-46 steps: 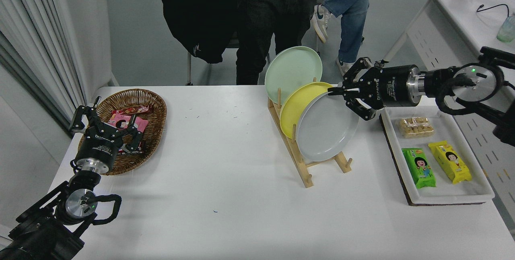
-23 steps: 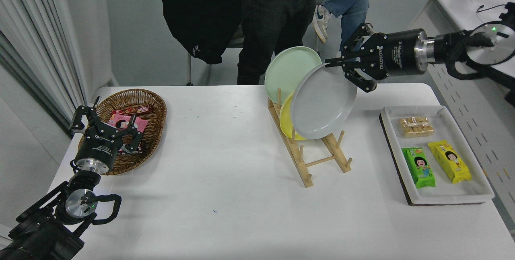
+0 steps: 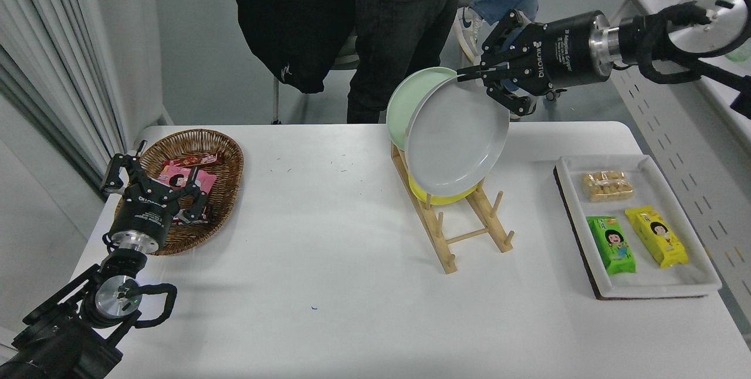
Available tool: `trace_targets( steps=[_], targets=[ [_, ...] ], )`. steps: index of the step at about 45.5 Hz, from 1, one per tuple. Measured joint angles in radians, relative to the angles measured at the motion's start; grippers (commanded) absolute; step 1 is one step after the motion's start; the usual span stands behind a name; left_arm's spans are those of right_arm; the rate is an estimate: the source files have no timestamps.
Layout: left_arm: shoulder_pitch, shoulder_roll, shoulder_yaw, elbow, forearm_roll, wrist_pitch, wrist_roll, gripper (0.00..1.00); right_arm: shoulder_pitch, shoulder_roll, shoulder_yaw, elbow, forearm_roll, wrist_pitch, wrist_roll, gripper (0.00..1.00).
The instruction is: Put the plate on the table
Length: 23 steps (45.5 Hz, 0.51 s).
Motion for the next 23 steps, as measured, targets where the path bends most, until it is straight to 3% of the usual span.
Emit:
trace_targets(
  steps=[23],
  targets=[
    [0.0, 0.0, 0.0, 0.0, 0.0, 0.0, 0.0, 0.98, 0.061, 0.034, -0.016, 0.0, 0.052, -0.082, -0.028, 0.0]
  ],
)
